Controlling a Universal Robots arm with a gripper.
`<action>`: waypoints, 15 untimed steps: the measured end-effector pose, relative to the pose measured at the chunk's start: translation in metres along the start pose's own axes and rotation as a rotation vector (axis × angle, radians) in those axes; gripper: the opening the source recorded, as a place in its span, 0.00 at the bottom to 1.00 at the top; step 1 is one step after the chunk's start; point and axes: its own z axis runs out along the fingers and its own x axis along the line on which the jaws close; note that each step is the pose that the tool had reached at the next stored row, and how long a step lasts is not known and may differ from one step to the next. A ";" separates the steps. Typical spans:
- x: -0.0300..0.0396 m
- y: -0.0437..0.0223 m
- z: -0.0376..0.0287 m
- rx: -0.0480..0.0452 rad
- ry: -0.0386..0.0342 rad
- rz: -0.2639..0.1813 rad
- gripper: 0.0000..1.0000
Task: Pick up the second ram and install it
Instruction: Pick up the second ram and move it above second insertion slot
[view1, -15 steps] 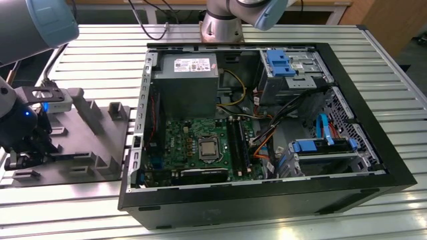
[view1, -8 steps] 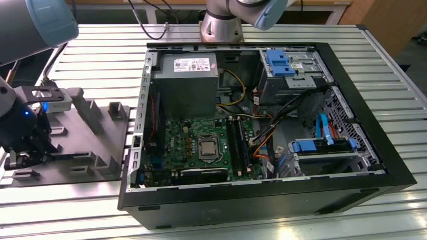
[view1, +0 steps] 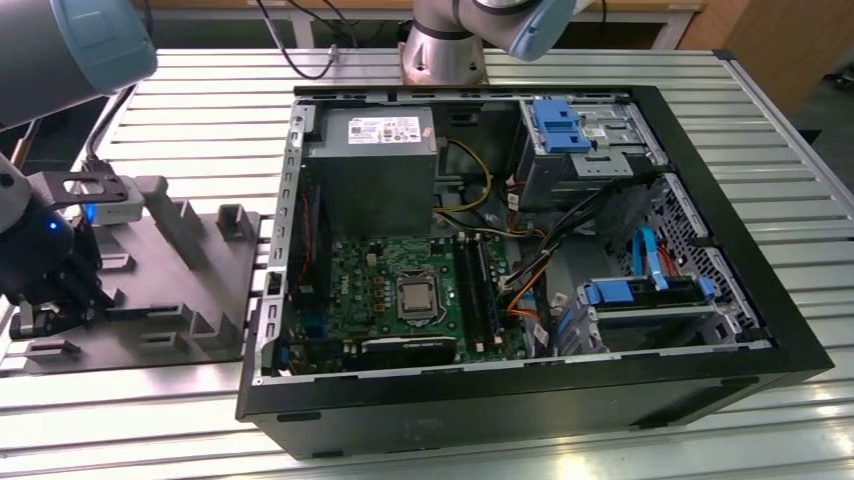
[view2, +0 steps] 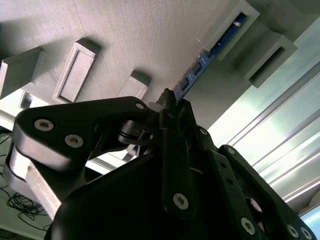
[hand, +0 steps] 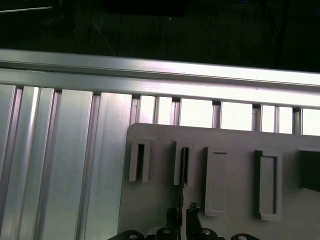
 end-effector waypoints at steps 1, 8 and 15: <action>0.0000 0.0000 0.0000 0.0002 -0.0001 0.000 0.22; 0.0001 -0.0001 0.0014 0.0000 0.0001 0.000 0.22; 0.0001 -0.0001 0.0016 0.0001 0.0001 0.000 0.22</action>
